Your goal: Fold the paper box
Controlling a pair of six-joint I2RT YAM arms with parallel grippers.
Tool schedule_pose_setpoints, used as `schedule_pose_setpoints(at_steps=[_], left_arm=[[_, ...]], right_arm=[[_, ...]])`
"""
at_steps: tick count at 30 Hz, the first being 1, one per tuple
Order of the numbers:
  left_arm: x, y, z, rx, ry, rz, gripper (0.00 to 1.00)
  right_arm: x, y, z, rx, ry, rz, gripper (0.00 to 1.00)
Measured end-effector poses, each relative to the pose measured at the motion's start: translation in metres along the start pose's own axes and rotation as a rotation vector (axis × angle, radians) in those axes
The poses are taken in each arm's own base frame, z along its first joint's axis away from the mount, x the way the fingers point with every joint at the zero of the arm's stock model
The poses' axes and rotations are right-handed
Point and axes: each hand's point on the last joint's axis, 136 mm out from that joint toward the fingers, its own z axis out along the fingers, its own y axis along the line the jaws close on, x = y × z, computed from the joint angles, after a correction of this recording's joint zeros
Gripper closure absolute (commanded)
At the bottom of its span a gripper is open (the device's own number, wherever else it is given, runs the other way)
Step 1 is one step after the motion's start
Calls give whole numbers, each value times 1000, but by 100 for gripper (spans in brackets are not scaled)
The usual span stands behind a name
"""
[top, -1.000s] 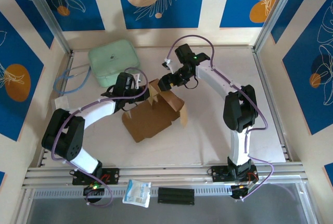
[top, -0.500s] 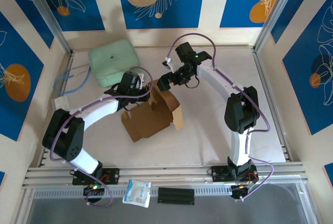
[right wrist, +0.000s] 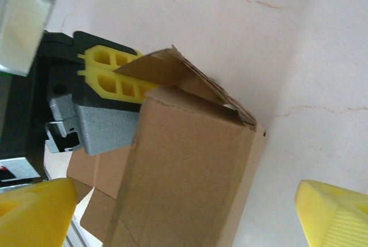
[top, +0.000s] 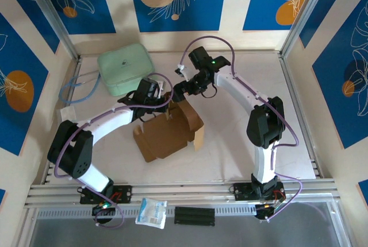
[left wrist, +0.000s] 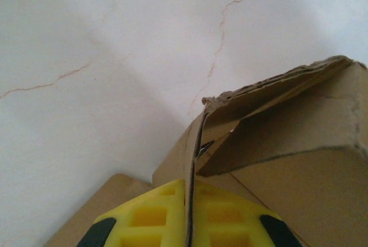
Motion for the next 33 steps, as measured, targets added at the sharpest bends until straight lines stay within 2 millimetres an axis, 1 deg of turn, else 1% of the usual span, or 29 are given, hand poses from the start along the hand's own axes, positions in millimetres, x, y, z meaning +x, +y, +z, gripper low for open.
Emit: schedule_pose_setpoints(at_steps=[4, 8, 10, 13, 16, 18, 24, 28, 33], left_arm=[[0, 1, 0, -7, 1, 2, 99], [0, 2, 0, -10, 0, 2, 99], [0, 2, 0, -10, 0, 2, 99], [0, 2, 0, -10, 0, 2, 99], [0, 2, 0, -10, 0, 1, 99], [0, 2, 0, -10, 0, 1, 99], [-1, 1, 0, -9, -2, 3, 99], [0, -3, 0, -3, 0, 5, 99], [3, -11, 0, 12, 3, -32, 98]], right_arm=[[8, -3, 5, 4, 25, 22, 8], [22, -12, 12, 30, 65, 54, 13], [25, -14, 13, 41, 75, 62, 15], [25, -15, 13, 51, 77, 65, 14], [27, -14, 13, 51, 83, 61, 9], [29, -12, 14, 49, 91, 57, 9], [31, -4, 18, 47, 106, 39, 27], [31, -5, 18, 53, 106, 43, 35], [31, -11, 18, 98, 103, 33, 38]])
